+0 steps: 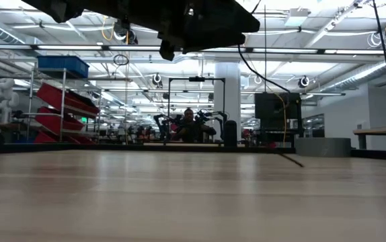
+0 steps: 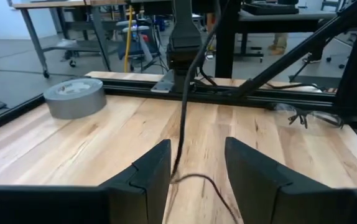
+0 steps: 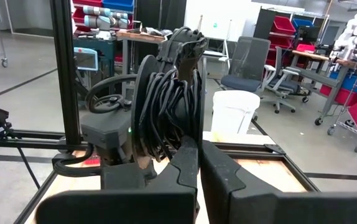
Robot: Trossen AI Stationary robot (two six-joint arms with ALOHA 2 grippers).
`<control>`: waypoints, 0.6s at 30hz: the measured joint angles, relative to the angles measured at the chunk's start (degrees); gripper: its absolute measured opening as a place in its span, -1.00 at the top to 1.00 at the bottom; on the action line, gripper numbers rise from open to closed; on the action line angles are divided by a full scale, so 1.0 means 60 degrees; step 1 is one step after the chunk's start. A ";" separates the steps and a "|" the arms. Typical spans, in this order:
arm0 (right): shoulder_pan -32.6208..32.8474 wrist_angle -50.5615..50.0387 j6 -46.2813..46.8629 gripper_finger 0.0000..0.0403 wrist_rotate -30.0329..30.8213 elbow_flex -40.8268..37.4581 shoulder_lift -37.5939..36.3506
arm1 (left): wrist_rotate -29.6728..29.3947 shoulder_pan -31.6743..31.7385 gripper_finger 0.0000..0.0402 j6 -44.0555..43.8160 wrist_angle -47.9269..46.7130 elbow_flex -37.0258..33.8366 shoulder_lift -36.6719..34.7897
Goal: Coil cords
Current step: Coil the black wire onto the spool
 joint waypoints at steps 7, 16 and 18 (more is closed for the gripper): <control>0.0015 -0.0013 0.0004 1.00 0.0002 0.0000 0.0000 | 0.0000 0.0004 0.43 0.0004 -0.0001 0.0000 -0.0002; 0.0011 -0.0384 0.0229 1.00 0.0004 0.0000 0.0000 | 0.0000 -0.0127 0.96 -0.0639 -0.2073 0.0000 -0.0223; 0.0015 -0.0433 0.0412 1.00 0.0000 0.0000 0.0000 | 0.0000 -0.0175 0.95 -0.1294 -0.3186 0.0004 -0.0496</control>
